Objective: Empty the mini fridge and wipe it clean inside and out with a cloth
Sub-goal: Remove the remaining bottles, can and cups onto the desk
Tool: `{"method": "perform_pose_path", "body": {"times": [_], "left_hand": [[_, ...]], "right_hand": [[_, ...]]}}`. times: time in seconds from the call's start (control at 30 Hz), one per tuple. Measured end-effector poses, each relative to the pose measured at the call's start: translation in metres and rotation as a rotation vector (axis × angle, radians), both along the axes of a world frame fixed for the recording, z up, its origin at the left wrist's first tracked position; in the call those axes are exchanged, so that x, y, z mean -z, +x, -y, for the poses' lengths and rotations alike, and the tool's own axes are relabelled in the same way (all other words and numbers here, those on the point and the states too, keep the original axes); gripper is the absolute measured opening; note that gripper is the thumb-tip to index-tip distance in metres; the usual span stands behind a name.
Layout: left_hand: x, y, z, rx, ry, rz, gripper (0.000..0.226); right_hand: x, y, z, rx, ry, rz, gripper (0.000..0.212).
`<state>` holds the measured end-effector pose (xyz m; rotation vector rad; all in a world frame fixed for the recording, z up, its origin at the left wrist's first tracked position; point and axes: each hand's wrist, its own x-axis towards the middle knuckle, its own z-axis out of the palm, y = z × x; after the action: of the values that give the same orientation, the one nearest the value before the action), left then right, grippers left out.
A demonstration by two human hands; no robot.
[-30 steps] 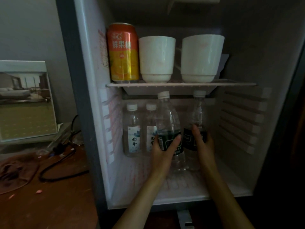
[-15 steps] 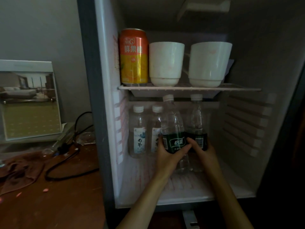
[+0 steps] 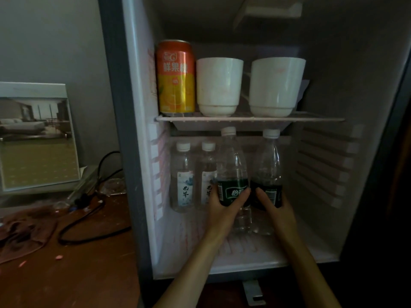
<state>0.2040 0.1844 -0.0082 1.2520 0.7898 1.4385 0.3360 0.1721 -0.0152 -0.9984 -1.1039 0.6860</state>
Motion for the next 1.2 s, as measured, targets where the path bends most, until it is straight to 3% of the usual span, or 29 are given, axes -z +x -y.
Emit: {"method": "perform_pose_path", "body": {"times": [0.07, 0.2, 0.27, 0.4, 0.53, 0.67, 0.8, 0.93, 1.07, 1.2], "left_hand": [[-0.001, -0.001, 0.001, 0.024, -0.017, -0.003, 0.054], [-0.001, -0.002, 0.003, 0.021, -0.031, -0.021, 0.072], [-0.002, -0.002, 0.004, 0.031, -0.027, -0.037, 0.063], [0.000, -0.002, 0.007, 0.020, -0.023, -0.051, 0.056], [0.000, -0.001, 0.015, -0.013, 0.007, -0.053, 0.035], [-0.002, -0.001, 0.032, -0.023, -0.022, -0.020, 0.044], [-0.006, -0.004, 0.055, -0.047, -0.099, 0.017, 0.047], [-0.002, -0.016, 0.091, -0.066, -0.196, 0.079, 0.039], [0.011, -0.043, 0.127, -0.049, -0.178, -0.078, 0.042], [0.023, -0.069, 0.159, -0.074, -0.162, -0.126, 0.049]], "right_hand": [[0.000, 0.004, -0.001, 0.004, -0.023, -0.059, 0.033], [0.003, 0.006, -0.002, 0.033, -0.035, -0.179, 0.056], [0.004, 0.006, -0.002, 0.036, -0.034, -0.183, 0.041], [0.005, 0.005, -0.003, 0.003, -0.026, -0.132, 0.013], [0.003, 0.002, 0.002, -0.004, -0.015, -0.124, 0.028], [-0.002, -0.004, 0.014, -0.029, -0.015, -0.063, 0.023], [-0.007, -0.013, 0.036, -0.056, 0.001, -0.009, 0.040], [-0.012, -0.016, 0.066, -0.139, -0.016, 0.013, 0.020], [-0.016, -0.018, 0.100, -0.195, -0.017, 0.071, 0.030], [-0.011, -0.028, 0.124, -0.238, -0.024, 0.076, 0.015]]}}
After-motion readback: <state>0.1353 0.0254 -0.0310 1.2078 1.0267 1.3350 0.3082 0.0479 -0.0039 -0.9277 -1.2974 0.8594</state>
